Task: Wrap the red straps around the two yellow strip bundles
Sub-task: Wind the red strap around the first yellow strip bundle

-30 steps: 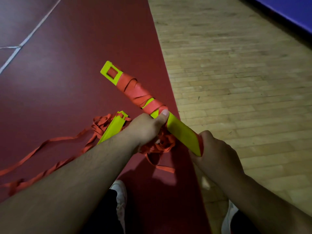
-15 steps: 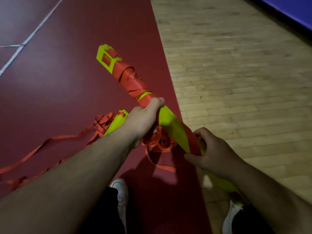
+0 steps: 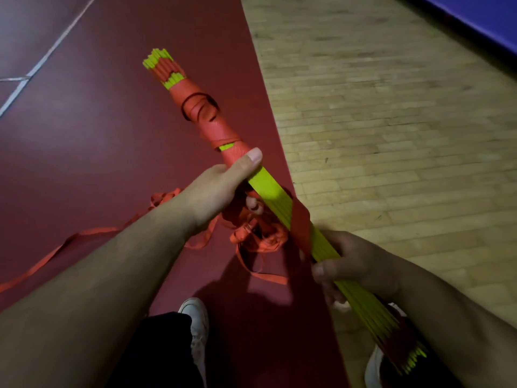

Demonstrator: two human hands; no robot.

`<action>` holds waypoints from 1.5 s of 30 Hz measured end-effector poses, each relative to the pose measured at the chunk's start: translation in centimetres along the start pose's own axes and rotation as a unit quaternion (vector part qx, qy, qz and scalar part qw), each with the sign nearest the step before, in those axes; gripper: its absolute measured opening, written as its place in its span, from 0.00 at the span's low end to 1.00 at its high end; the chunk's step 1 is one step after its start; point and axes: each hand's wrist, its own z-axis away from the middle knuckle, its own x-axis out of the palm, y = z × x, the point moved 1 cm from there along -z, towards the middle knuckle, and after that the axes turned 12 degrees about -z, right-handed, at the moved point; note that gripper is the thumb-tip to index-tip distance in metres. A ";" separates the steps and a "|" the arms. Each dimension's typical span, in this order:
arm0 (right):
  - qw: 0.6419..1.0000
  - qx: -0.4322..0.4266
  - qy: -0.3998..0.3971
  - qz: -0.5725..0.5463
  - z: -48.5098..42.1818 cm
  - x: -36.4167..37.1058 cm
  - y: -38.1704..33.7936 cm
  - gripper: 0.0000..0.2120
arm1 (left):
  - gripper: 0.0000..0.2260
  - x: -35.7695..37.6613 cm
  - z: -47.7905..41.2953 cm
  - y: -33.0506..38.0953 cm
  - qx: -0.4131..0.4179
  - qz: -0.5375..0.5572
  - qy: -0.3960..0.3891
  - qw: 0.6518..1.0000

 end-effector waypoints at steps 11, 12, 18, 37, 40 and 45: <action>0.990 -0.029 0.094 0.099 0.0 -0.6 -0.2 0.17 | 0.49 -0.1 0.2 -0.5 -0.042 -0.146 -0.045 0.987; 0.989 -0.035 0.103 0.103 0.0 -0.7 -0.1 0.14 | 0.48 -0.1 0.2 -0.6 -0.047 -0.139 -0.046 0.988; 0.970 -0.064 0.164 0.167 -0.2 -1.4 -0.1 0.12 | 0.40 0.0 0.3 -0.4 -0.027 -0.054 -0.051 0.997; 0.908 -0.054 0.298 0.288 -0.7 -0.8 -0.3 0.14 | 0.12 2.1 -0.4 -1.3 0.027 0.027 0.032 0.999; 0.915 -0.066 0.288 0.276 -0.6 -0.9 -0.5 0.13 | 0.07 1.3 -0.9 -1.7 0.044 0.048 -0.016 0.998; 0.906 -0.075 0.295 0.293 -0.5 -0.9 -0.7 0.13 | 0.12 0.0 -1.1 -2.1 0.058 -0.226 0.045 0.971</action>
